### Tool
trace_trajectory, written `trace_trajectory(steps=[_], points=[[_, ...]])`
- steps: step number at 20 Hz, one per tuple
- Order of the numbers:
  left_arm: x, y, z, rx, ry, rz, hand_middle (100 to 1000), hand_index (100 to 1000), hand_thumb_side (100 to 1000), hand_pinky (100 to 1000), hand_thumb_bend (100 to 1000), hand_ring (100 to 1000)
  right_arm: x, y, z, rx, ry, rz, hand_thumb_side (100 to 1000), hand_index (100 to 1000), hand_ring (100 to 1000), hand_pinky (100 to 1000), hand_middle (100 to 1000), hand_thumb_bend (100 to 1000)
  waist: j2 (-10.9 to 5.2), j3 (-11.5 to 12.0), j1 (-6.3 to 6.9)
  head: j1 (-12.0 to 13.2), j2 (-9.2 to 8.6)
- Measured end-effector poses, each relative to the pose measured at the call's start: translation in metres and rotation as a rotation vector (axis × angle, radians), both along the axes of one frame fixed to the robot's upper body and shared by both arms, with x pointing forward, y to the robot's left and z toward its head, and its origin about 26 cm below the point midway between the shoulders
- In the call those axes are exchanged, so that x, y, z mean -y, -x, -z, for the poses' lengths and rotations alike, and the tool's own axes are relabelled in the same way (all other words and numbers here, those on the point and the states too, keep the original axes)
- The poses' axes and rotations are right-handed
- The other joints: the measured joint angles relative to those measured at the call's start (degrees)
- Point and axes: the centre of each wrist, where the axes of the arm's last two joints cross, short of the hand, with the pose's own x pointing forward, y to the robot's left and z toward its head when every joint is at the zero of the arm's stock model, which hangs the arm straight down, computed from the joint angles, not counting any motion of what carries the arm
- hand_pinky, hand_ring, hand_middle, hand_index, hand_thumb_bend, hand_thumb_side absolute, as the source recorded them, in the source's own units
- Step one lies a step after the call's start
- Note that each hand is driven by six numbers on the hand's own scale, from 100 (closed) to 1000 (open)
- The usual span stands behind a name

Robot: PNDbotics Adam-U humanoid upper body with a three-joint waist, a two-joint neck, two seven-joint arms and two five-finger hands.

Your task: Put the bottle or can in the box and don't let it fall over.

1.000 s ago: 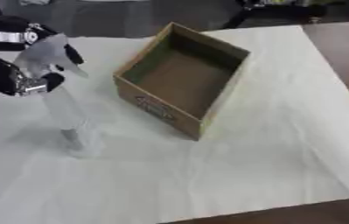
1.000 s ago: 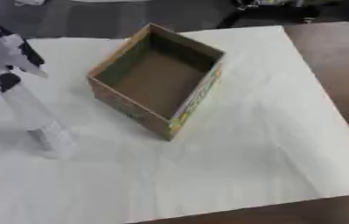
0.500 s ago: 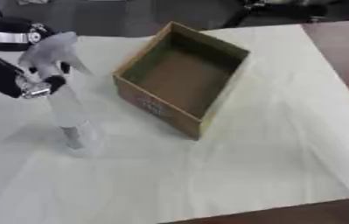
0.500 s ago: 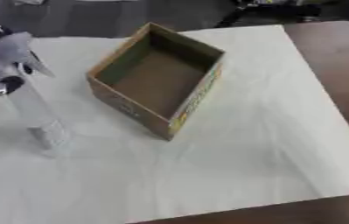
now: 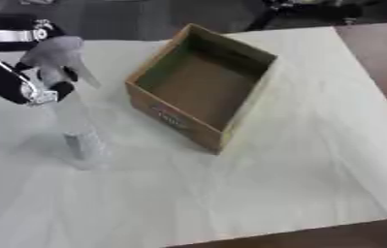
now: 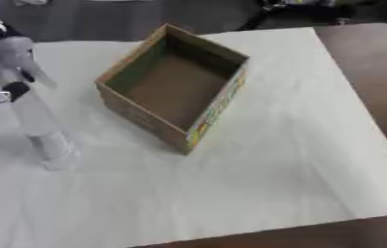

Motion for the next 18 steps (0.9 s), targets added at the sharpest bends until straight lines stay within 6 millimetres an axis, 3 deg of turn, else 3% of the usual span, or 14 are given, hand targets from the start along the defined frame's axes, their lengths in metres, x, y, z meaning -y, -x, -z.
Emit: trace_trajectory(steps=[6,9,11,18], points=[[-0.0003,-0.0009,-0.0017,0.014,0.030,-0.034,240,461,177,100,100,206,-0.0001,0.0000,0.0007,-0.004,0.000,-0.002,458,903,1000,810,789,100,0.00,0.1,0.02,0.0,0.00],[0.0009,-0.0020,-0.0012,0.011,0.043,-0.046,165,381,185,100,100,100,-0.0003,0.0003,0.0028,-0.009,-0.004,-0.003,460,902,1000,810,788,100,-0.01,0.1,0.06,0.0,0.00],[0.0015,-0.0026,-0.0014,0.010,0.045,-0.051,101,305,180,100,100,100,0.0003,0.0008,0.0038,-0.012,-0.006,-0.001,460,902,1000,810,788,100,-0.01,0.1,0.09,0.0,-0.01],[0.0024,-0.0025,-0.0022,0.025,0.046,-0.044,100,227,169,100,100,100,0.0005,0.0010,0.0040,-0.013,-0.006,0.000,458,902,1000,811,786,100,-0.06,0.0,0.20,0.0,-0.10]])
